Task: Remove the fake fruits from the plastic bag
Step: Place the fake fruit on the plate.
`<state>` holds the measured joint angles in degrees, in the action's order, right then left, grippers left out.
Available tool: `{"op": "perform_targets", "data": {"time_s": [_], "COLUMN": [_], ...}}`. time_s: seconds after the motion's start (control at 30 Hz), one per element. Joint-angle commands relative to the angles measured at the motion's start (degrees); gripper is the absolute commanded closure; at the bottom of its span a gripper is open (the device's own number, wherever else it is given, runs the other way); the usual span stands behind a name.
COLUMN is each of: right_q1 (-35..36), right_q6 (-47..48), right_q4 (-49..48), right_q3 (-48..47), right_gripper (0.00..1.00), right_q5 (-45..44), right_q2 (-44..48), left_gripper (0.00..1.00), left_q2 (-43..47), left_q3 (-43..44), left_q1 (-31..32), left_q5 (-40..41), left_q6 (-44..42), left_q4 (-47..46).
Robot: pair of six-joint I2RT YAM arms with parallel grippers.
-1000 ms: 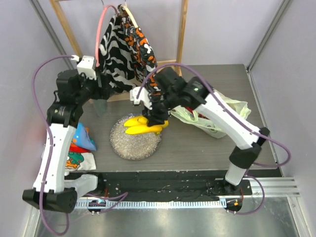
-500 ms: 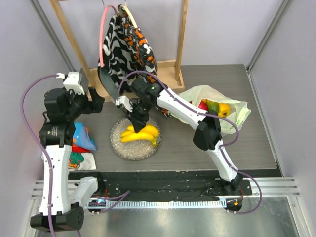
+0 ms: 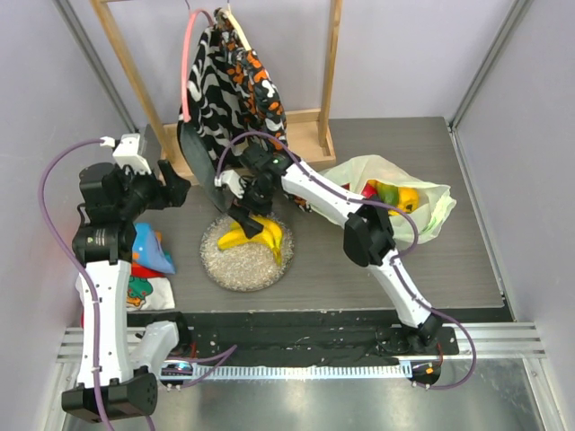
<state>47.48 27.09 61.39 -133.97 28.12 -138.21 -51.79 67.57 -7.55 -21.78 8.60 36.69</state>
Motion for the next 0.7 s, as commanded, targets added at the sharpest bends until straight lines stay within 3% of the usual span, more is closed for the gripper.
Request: {"op": "perform_targets", "data": {"time_s": [0.0,0.07,0.17,0.63,0.67], "right_q1": [1.2,1.56,1.82,5.86,6.3], "right_q6": [2.7,3.49,2.36,-5.82,-5.47], "right_q4": [-2.66,-5.56,-11.19,-14.54,-14.8], "right_q3": [10.45,20.0,26.74,19.72,19.11], "right_gripper": [0.0,0.0,0.0,0.0,0.05], "right_q5": [-5.08,-9.98,-16.05,-24.85,-25.91], "right_q2": [14.7,18.22,22.02,9.64,8.32], "left_gripper": [0.24,0.24,0.24,0.24,0.24], "left_q2": [0.29,0.2,-0.06,0.99,1.08], "left_q3": [0.54,0.37,-0.51,-1.47,-1.74], "left_q1": [-0.45,-0.71,-1.23,-2.64,-2.73], "left_q5": [-3.0,-3.18,-3.62,-4.5,-4.59], "left_q6": [0.98,1.07,1.59,2.12,2.21], "left_q4": [-1.88,-2.14,-2.85,-2.76,-2.76]}}
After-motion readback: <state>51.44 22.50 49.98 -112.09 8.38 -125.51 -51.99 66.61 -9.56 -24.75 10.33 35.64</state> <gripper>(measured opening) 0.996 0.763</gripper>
